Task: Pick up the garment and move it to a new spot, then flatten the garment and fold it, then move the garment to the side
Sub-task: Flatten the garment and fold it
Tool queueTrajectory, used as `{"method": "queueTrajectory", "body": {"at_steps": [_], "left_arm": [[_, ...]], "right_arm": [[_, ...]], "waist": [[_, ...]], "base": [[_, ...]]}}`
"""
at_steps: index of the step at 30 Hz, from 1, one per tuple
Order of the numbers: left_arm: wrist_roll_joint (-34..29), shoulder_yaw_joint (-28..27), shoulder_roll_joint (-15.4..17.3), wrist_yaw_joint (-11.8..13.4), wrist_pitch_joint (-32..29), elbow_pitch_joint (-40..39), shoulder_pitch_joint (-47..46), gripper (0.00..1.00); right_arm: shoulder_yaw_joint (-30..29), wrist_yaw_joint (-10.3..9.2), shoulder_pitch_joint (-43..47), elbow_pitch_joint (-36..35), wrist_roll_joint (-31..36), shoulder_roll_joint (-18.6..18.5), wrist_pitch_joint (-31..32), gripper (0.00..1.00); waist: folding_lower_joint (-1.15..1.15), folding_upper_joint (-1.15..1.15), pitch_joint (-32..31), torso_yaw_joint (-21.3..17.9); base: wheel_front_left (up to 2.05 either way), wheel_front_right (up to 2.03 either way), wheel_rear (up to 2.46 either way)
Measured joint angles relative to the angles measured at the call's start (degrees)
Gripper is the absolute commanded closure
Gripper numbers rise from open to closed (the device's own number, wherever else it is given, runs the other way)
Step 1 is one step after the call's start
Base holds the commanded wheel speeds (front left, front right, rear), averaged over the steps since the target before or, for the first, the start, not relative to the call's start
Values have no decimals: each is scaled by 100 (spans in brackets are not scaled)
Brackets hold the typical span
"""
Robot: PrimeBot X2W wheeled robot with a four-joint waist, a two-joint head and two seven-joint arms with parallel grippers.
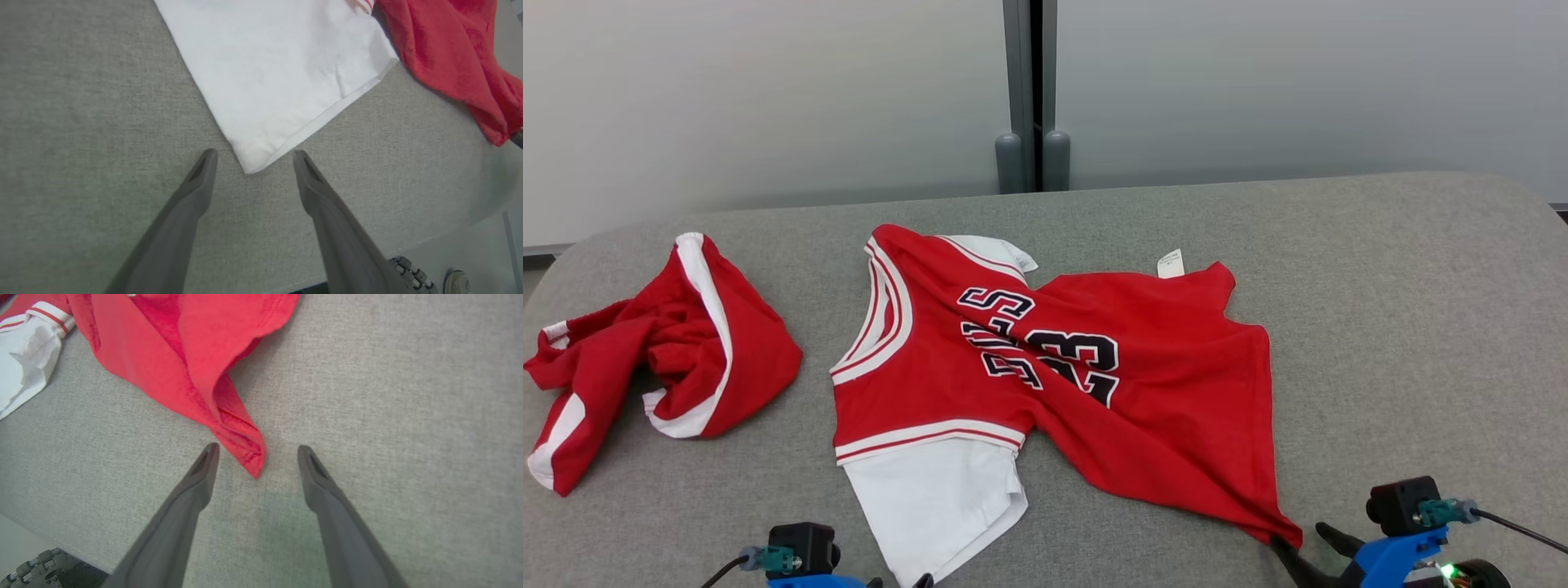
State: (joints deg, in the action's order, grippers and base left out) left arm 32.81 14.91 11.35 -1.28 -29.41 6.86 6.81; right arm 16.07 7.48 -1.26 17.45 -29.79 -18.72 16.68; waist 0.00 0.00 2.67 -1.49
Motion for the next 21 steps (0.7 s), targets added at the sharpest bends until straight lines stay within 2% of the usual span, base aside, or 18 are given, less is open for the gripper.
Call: {"method": "queueTrajectory", "body": {"at_steps": [11,12,13,16,17,18,19,20,21], "left_arm": [[88,103,-87,-24,-214,572,-499,0],[91,103,-88,-16,-233,589,-509,0],[89,101,-86,27,-264,603,-519,0],[38,104,-66,77,-232,605,-524,0],[67,104,-64,65,-235,606,-524,5],[91,103,-59,45,-238,612,-524,20],[99,96,-49,26,-244,621,-524,64],[116,96,-45,18,-244,632,-525,100],[148,76,-49,14,-218,647,-536,100]], "right_arm": [[621,0,-811,865,-156,138,-234,0],[662,0,-843,917,-176,140,-263,4],[708,0,-879,966,-205,146,-302,17],[821,-9,-963,1105,-282,146,-402,30],[877,-11,-989,1143,-323,148,-427,50],[935,-15,-1017,1178,-350,151,-467,58],[1001,-15,-1039,1216,-389,162,-506,85],[1079,-15,-1059,1244,-443,174,-560,100],[1154,-14,-1074,1270,-495,192,-626,100]], "waist": [[-1,-1,320,34],[0,-1,333,34],[-1,-1,340,34],[-1,-1,355,26],[-1,-1,353,25],[-1,-1,351,22],[-1,-1,348,18],[-1,-1,343,13],[0,-1,332,10]], "base": [[0,0,0],[0,0,0],[0,0,0],[0,0,0],[0,0,0],[0,0,0],[0,0,0],[0,0,0],[0,0,0]]}}
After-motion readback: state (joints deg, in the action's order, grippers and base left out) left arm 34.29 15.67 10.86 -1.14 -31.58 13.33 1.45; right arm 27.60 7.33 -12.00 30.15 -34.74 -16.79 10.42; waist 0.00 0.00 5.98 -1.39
